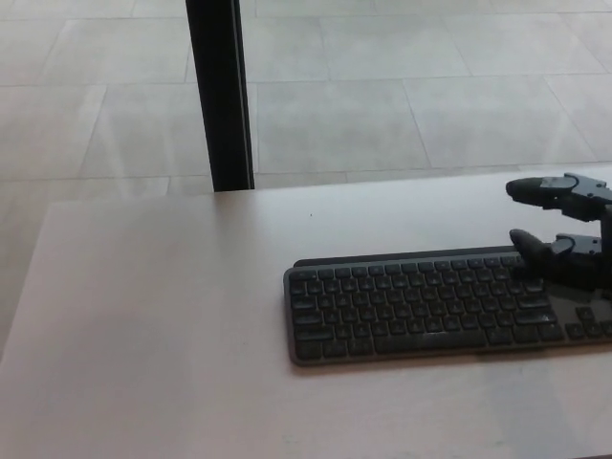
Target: The robot uses its right fingers to click on the space key of the black keyboard placed on the center of the white desk.
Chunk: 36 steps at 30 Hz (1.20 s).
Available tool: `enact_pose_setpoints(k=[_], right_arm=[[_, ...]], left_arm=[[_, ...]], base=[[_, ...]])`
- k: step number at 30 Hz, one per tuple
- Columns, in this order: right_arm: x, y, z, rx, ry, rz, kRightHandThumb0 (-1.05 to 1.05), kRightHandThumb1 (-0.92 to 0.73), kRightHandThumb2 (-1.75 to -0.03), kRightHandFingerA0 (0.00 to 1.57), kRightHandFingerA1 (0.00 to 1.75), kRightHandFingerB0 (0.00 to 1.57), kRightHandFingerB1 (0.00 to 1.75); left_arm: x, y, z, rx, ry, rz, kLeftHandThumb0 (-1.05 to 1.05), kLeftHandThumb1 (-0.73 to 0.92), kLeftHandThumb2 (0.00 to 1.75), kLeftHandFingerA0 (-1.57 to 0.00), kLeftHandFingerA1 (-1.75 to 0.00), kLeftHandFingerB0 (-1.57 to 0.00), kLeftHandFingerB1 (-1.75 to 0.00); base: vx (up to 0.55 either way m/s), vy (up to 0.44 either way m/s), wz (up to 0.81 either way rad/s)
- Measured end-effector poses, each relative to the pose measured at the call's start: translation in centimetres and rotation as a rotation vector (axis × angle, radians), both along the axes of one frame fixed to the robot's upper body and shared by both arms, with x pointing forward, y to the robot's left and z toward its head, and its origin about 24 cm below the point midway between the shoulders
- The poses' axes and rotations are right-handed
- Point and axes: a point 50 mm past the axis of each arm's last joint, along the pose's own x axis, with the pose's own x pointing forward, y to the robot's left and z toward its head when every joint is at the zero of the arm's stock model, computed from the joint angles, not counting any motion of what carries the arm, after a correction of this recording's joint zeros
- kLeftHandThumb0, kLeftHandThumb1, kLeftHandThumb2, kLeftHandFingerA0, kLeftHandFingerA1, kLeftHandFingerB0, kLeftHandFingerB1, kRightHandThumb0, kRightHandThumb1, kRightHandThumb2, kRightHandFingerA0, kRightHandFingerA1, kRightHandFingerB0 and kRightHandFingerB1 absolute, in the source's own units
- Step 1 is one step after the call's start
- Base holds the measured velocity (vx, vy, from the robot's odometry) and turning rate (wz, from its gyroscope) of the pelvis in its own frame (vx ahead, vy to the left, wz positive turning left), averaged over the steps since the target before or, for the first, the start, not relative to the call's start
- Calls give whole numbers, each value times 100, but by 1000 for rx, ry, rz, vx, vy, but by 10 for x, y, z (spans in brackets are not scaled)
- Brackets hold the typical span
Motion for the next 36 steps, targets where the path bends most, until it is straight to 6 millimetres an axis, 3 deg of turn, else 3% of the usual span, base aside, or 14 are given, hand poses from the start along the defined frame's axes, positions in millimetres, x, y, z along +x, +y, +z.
enact_pose_setpoints(k=[3, 5, 13, 16, 23, 36], right_arm=[[1, 4, -1, -82, 2, 25, -35, -53, -57, 92, 127, 60, 41], [2, 7, -2, -138, 4, 40, -38, -52, -56, 96, 118, 61, 41], [3, 17, -11, -329, 28, 92, -41, -51, -56, 95, 115, 61, 42], [3, 19, -17, -403, 38, 107, -40, -55, -59, 88, 135, 62, 43], [3, 25, -27, -557, 51, 131, -33, -55, -60, 87, 152, 63, 44], [1, 37, -45, -800, 44, 202, -30, -58, -60, 82, 154, 66, 45]], left_arm=[[0, 0, 0, 0, 1, -1, -49, 69, 61, -69, -67, -55, -55], [0, 0, 0, 0, 1, -2, -49, 68, 60, -73, -75, -60, -60], [0, 0, 0, 0, 3, -4, -48, 67, 60, -73, -73, -58, -59], [0, 0, 0, 0, 3, -4, -46, 68, 60, -70, -69, -54, -54], [1, -1, 0, 0, 3, -5, -48, 68, 60, -74, -71, -59, -56], [1, -1, 0, 1, 5, -9, -47, 69, 60, -73, -70, -59, -57]], base=[[0, 0, 0], [0, 0, 0], [0, 0, 0], [0, 0, 0], [0, 0, 0], [0, 0, 0]])
